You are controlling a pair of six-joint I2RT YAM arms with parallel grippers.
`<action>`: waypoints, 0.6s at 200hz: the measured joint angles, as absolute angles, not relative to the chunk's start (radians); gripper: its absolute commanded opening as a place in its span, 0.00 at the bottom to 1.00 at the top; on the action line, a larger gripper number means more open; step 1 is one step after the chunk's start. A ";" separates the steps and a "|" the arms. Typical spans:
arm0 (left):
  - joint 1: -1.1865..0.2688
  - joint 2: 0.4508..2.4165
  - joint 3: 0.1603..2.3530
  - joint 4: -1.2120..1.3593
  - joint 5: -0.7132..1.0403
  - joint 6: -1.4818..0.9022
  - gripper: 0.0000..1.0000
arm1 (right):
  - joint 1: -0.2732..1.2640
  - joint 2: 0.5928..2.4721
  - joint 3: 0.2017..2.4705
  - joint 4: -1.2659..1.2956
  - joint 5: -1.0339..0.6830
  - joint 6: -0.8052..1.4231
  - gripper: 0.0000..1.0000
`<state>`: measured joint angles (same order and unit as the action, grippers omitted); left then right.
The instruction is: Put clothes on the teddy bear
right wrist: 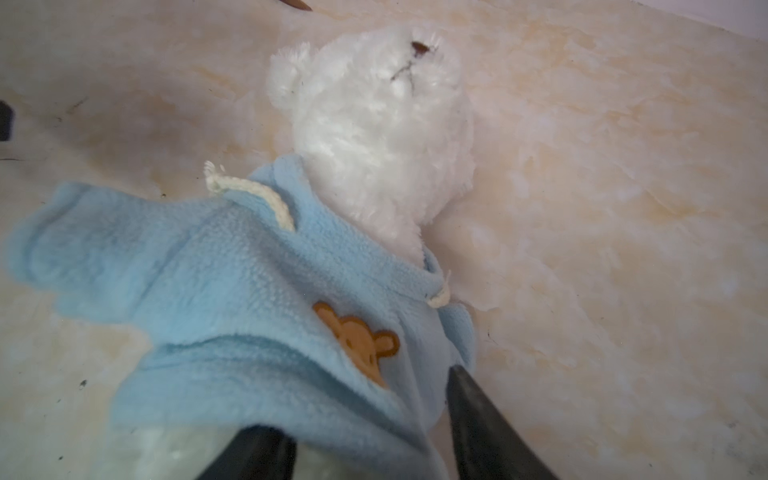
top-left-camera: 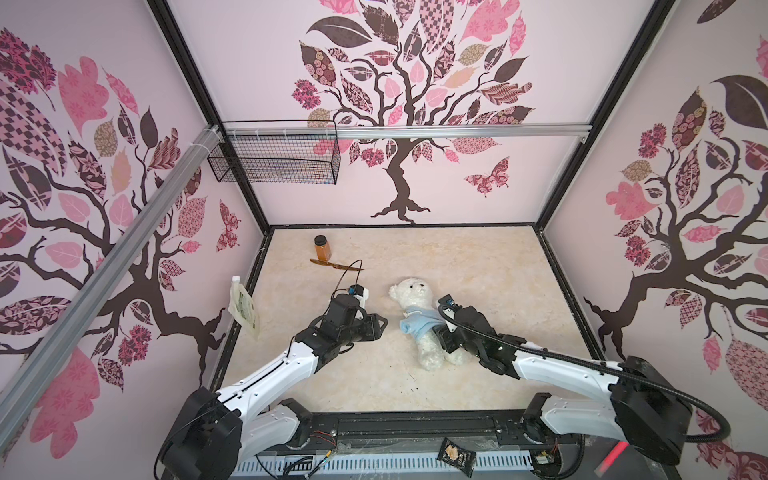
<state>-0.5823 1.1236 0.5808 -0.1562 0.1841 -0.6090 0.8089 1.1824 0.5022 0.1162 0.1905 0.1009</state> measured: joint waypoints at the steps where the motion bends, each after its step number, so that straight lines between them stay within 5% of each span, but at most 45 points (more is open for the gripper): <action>1: -0.582 1.124 0.581 -0.157 0.183 -0.609 0.48 | 0.813 1.178 0.503 0.113 0.191 0.108 0.73; 36: -0.582 1.121 0.581 -0.171 0.157 -0.609 0.50 | 0.921 1.103 0.504 0.067 0.206 0.160 0.89; 71: -0.580 1.121 0.581 -0.173 0.145 -0.609 0.50 | 0.991 1.102 0.504 0.044 0.234 0.218 0.91; 103: -0.578 1.121 0.581 -0.173 0.140 -0.609 0.50 | 1.016 1.200 0.506 0.089 0.271 0.243 0.85; 120: -0.577 1.121 0.581 -0.174 0.137 -0.609 0.51 | 1.015 1.287 0.517 0.114 0.295 0.252 0.72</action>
<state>-0.5774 1.1210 0.5808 -0.1738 0.1368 -0.6086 1.0153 1.2873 0.5167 0.1139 0.2955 0.2523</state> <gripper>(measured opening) 0.502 0.823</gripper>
